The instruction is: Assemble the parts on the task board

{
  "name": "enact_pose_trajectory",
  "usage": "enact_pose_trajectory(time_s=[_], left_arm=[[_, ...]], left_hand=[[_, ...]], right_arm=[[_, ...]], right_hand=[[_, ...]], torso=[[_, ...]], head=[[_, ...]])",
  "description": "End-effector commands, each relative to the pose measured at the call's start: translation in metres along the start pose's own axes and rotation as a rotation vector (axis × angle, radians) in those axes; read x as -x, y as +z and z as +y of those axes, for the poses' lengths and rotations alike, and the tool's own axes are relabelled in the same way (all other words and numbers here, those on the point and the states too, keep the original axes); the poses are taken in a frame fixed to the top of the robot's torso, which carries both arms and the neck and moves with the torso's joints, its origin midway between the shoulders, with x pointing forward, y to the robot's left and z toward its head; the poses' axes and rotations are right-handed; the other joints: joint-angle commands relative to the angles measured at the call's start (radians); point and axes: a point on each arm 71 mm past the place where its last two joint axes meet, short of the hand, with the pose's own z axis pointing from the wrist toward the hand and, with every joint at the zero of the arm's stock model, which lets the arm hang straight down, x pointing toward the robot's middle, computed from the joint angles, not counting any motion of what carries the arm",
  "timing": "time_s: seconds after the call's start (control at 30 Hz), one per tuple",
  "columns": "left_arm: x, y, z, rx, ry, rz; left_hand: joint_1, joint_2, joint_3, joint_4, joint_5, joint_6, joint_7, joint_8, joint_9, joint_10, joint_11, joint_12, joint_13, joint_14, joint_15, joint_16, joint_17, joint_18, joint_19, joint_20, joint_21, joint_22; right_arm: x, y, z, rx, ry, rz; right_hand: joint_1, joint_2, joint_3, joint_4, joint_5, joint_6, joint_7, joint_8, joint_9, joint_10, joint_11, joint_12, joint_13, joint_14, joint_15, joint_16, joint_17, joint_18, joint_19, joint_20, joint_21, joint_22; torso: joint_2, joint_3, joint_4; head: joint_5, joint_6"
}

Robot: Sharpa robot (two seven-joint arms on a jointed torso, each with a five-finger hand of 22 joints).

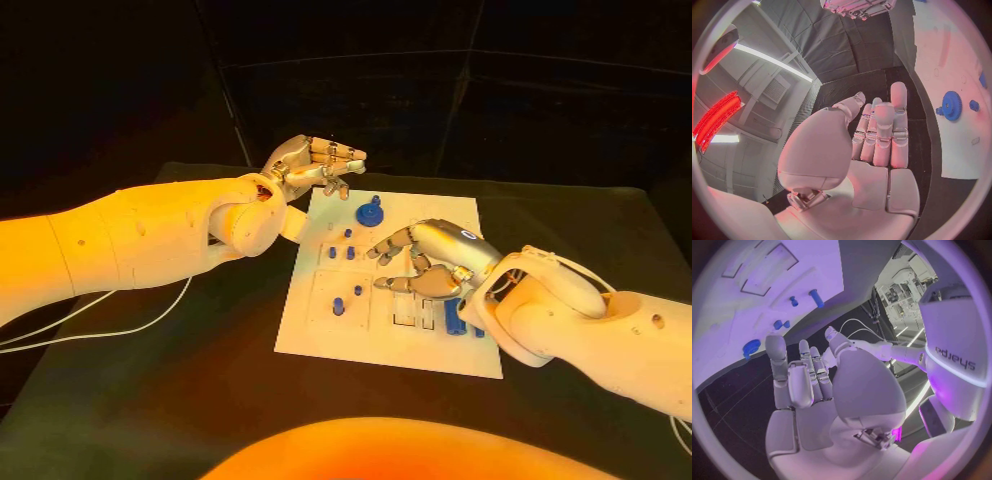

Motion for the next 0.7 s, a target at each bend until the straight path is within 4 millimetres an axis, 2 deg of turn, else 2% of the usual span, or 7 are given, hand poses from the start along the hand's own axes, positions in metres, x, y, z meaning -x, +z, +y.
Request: enact_pose_trajectory(time_s=[0.03, 0.17, 0.23, 0.27, 0.4, 0.5, 0.7], left_arm=[[0.000, 0.000, -0.001, -0.005, -0.005, 0.004], [0.001, 0.000, 0.000, -0.003, -0.004, 0.002], [0.001, 0.000, 0.000, -0.003, -0.004, 0.003], [0.001, 0.000, 0.000, -0.003, -0.004, 0.003], [-0.001, 0.000, 0.001, 0.000, -0.005, 0.007], [-0.001, -0.001, 0.003, 0.004, -0.003, 0.008], [0.001, -0.002, 0.005, 0.010, -0.002, 0.007]], left_hand=[[0.005, 0.004, -0.006, 0.002, 0.002, -0.009, 0.002, 0.005, 0.000, -0.006, 0.000, 0.003, 0.001, -0.007, 0.002, -0.001, -0.002, 0.006, -0.001, 0.003, -0.007, -0.001], [0.005, 0.004, -0.006, 0.002, 0.002, -0.009, 0.002, 0.005, 0.000, -0.006, 0.000, 0.003, 0.001, -0.007, 0.002, -0.001, -0.002, 0.006, -0.001, 0.003, -0.007, -0.001], [0.005, 0.004, -0.006, 0.002, 0.002, -0.009, 0.002, 0.005, 0.000, -0.006, 0.000, 0.003, 0.001, -0.007, 0.002, -0.001, -0.002, 0.006, -0.001, 0.003, -0.007, -0.001], [0.005, 0.004, -0.006, 0.002, 0.002, -0.009, 0.002, 0.005, 0.000, -0.006, 0.000, 0.003, 0.001, -0.007, 0.002, -0.001, -0.002, 0.006, -0.001, 0.003, -0.007, -0.001], [0.006, 0.005, -0.006, 0.002, 0.002, -0.009, 0.002, 0.005, 0.000, -0.007, 0.000, 0.004, 0.001, -0.007, 0.002, -0.001, -0.002, 0.006, -0.001, 0.003, -0.007, -0.002], [0.006, 0.005, -0.006, 0.002, 0.002, -0.009, 0.002, 0.005, 0.000, -0.007, 0.000, 0.004, 0.001, -0.007, 0.002, -0.001, -0.002, 0.006, -0.001, 0.003, -0.007, -0.002], [0.006, 0.005, -0.006, 0.002, 0.002, -0.009, 0.002, 0.005, 0.000, -0.007, 0.000, 0.004, 0.001, -0.007, 0.002, -0.001, -0.002, 0.006, -0.001, 0.003, -0.007, -0.002]], right_arm=[[0.018, -0.012, -0.015, -0.104, 0.259, -0.049], [0.033, -0.033, -0.041, -0.256, 0.301, -0.031], [0.036, -0.040, -0.048, -0.301, 0.307, -0.024], [0.038, -0.044, -0.053, -0.331, 0.309, -0.021], [0.043, -0.057, -0.064, -0.411, 0.268, -0.017], [0.044, -0.066, -0.069, -0.464, 0.209, -0.014], [0.035, -0.088, -0.079, -0.574, 0.066, 0.024]], right_hand=[[0.007, 0.014, -0.005, -0.004, 0.003, 0.026, -0.006, 0.015, 0.004, 0.066, -0.015, 0.050, 0.021, 0.036, -0.011, 0.015, 0.022, 0.009, 0.027, -0.007, 0.026, 0.039], [-0.005, 0.004, -0.039, 0.004, 0.014, 0.080, -0.037, 0.046, 0.012, 0.212, -0.055, 0.202, 0.110, 0.042, -0.043, 0.022, 0.021, -0.001, 0.069, -0.033, 0.069, 0.107], [-0.016, 0.003, -0.061, 0.013, 0.030, 0.095, -0.055, 0.061, 0.015, 0.219, -0.060, 0.318, 0.209, 0.048, -0.059, 0.035, 0.039, -0.009, 0.090, -0.049, 0.092, 0.144], [-0.013, 0.021, -0.072, 0.020, 0.039, 0.103, -0.066, 0.075, 0.018, 0.215, -0.067, 0.512, 0.412, 0.053, -0.063, 0.047, 0.056, -0.011, 0.099, -0.060, 0.104, 0.161], [-0.042, 0.035, -0.129, 0.059, 0.058, 0.093, -0.059, 0.111, 0.030, 0.241, -0.072, 0.944, 0.916, 0.065, -0.059, 0.096, 0.138, -0.020, 0.117, -0.057, 0.129, 0.204], [-0.070, 0.034, -0.177, 0.091, 0.091, 0.084, -0.061, 0.139, 0.046, 0.262, -0.072, 1.042, 1.043, 0.073, -0.058, 0.124, 0.189, -0.024, 0.130, -0.055, 0.145, 0.231], [-0.102, 0.039, -0.248, 0.148, 0.101, 0.071, -0.068, 0.187, 0.081, 0.284, -0.075, 1.100, 1.128, 0.081, -0.061, 0.152, 0.246, -0.030, 0.149, -0.057, 0.166, 0.272]], torso=[[-0.004, -0.0013, -0.0043], [-0.009, -0.0027, -0.0112], [-0.010, -0.0037, -0.0131], [-0.011, -0.0041, -0.0145], [-0.011, -0.0033, -0.0173], [-0.012, -0.0019, -0.0181], [-0.013, -0.0056, -0.0156]], head=[[-0.025, 0.012], [-0.047, 0.020], [-0.056, 0.023], [-0.061, 0.024], [-0.076, 0.027], [-0.083, 0.027], [-0.100, 0.024]])
